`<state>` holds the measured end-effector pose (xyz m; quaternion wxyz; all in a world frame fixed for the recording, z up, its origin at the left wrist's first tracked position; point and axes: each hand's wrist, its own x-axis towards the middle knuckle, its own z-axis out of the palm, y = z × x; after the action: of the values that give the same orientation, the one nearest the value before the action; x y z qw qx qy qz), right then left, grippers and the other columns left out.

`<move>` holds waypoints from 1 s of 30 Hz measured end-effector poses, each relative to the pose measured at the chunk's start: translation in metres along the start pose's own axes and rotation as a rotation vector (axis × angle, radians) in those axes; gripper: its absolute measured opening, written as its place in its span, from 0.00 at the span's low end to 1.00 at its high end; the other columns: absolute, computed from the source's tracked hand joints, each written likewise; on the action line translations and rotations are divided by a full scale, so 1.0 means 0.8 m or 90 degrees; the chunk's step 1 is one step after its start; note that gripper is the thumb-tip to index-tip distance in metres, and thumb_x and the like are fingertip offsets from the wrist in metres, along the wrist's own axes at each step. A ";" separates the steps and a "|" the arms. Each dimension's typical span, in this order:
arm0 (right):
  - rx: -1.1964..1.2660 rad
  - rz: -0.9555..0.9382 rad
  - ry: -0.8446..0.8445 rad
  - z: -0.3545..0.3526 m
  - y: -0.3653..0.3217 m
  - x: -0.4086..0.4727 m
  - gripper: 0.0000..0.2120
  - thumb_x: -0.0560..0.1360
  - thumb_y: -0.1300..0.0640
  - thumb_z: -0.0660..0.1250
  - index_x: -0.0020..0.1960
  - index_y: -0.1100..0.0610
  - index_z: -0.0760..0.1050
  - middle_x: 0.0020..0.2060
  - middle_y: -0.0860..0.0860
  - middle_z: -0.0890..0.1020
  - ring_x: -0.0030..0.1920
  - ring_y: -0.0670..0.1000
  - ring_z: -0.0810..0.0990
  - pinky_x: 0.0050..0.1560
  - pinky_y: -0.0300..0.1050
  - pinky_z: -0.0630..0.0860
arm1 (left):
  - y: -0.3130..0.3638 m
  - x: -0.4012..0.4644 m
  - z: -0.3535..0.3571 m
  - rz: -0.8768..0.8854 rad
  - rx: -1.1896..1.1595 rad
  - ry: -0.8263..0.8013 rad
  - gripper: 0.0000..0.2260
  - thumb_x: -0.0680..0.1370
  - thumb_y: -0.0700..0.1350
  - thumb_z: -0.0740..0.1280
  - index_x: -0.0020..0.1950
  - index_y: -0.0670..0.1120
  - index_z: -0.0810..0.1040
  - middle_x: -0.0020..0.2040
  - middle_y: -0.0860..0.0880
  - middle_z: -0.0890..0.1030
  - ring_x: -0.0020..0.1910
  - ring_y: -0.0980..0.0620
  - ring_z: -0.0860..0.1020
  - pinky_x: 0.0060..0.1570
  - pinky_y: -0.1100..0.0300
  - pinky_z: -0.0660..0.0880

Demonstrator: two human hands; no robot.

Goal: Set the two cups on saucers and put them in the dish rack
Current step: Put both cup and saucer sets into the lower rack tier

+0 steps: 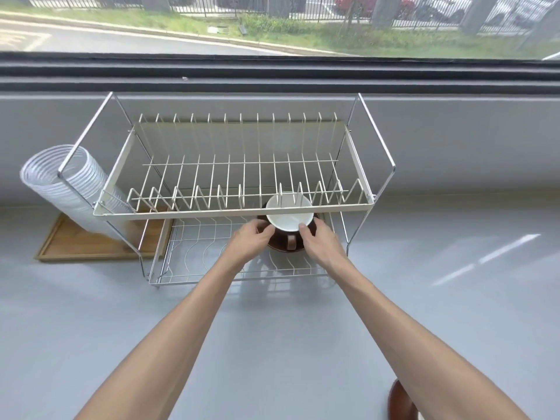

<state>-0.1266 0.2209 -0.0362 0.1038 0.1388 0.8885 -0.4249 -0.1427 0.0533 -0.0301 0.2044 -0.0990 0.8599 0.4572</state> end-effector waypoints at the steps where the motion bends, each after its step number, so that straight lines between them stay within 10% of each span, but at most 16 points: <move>1: -0.014 0.003 -0.011 -0.001 0.000 -0.009 0.22 0.84 0.49 0.57 0.72 0.59 0.71 0.70 0.58 0.77 0.71 0.60 0.74 0.67 0.50 0.70 | -0.002 -0.006 -0.001 0.004 0.021 -0.010 0.19 0.80 0.54 0.62 0.69 0.50 0.76 0.54 0.50 0.78 0.58 0.43 0.79 0.61 0.47 0.78; 17: -0.279 0.004 -0.098 -0.053 0.023 -0.157 0.21 0.82 0.48 0.59 0.73 0.53 0.73 0.68 0.55 0.79 0.68 0.59 0.77 0.67 0.52 0.74 | -0.017 -0.127 0.026 0.175 0.634 -0.173 0.24 0.82 0.56 0.58 0.78 0.54 0.64 0.76 0.48 0.71 0.73 0.44 0.71 0.68 0.51 0.70; 30: -0.442 0.015 0.065 -0.099 0.122 -0.283 0.21 0.83 0.48 0.56 0.72 0.55 0.71 0.66 0.54 0.78 0.67 0.59 0.76 0.63 0.55 0.72 | 0.001 -0.212 0.121 0.386 0.721 -0.144 0.22 0.83 0.55 0.56 0.78 0.53 0.64 0.72 0.47 0.74 0.69 0.43 0.75 0.61 0.50 0.73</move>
<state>0.1138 0.3062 0.0104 0.1049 0.1268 0.9824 -0.0883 0.0346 0.1306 -0.0029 0.1761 0.3196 0.9308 -0.0216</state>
